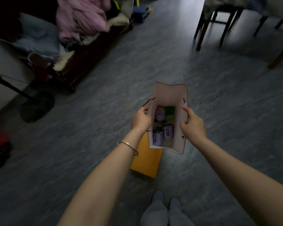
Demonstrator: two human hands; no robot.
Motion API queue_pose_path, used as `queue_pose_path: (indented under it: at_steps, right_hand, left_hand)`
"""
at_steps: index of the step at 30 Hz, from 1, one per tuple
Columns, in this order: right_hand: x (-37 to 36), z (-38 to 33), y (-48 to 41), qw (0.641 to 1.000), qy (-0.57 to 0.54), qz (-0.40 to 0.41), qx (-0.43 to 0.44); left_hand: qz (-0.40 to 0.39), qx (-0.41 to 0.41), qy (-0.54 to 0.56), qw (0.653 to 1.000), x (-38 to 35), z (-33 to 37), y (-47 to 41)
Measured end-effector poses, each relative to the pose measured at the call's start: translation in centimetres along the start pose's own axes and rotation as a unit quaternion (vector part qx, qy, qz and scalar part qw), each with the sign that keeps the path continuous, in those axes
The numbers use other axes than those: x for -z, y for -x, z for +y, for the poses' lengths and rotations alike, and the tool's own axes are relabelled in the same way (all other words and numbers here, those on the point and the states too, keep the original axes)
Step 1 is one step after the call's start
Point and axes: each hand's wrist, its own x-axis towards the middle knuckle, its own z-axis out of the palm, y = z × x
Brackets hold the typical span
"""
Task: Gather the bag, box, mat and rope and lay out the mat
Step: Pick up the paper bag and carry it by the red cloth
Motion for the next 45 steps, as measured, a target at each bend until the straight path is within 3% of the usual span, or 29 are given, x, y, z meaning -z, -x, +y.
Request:
queue_pose_path:
  at_steps: [9, 16, 22, 33, 39, 45]
  right_hand:
    - [8.4, -4.9, 6.0, 0.994, -0.046, 0.096, -0.015]
    - [14.0, -4.1, 16.2, 0.968, 0.004, 0.235, -0.083]
    - [15.0, -2.3, 29.2, 0.911, 0.001, 0.369, -0.184]
    - [14.7, 0.0, 59.0, 0.754, 0.045, 0.534, -0.380]
    - [11.2, 0.9, 76.3, 0.644, 0.088, 0.595, -0.474]
    - [6.9, -0.2, 92.4, 0.579, 0.096, 0.624, -0.517]
  left_hand:
    - [-0.019, -0.144, -0.027, 0.989, 4.8, 9.8, 5.4]
    - [-0.121, -0.254, -0.043, 0.959, 2.7, 12.4, 12.1]
    - [-0.251, -0.361, -0.082, 0.894, 0.7, 10.7, 22.0]
    - [-0.472, -0.509, -0.139, 0.706, -3.7, 5.9, 46.9]
    - [-0.537, -0.564, -0.159, 0.607, -4.4, -1.2, 62.3]
    - [-0.574, -0.588, -0.181, 0.541, -3.6, -9.7, 76.5]
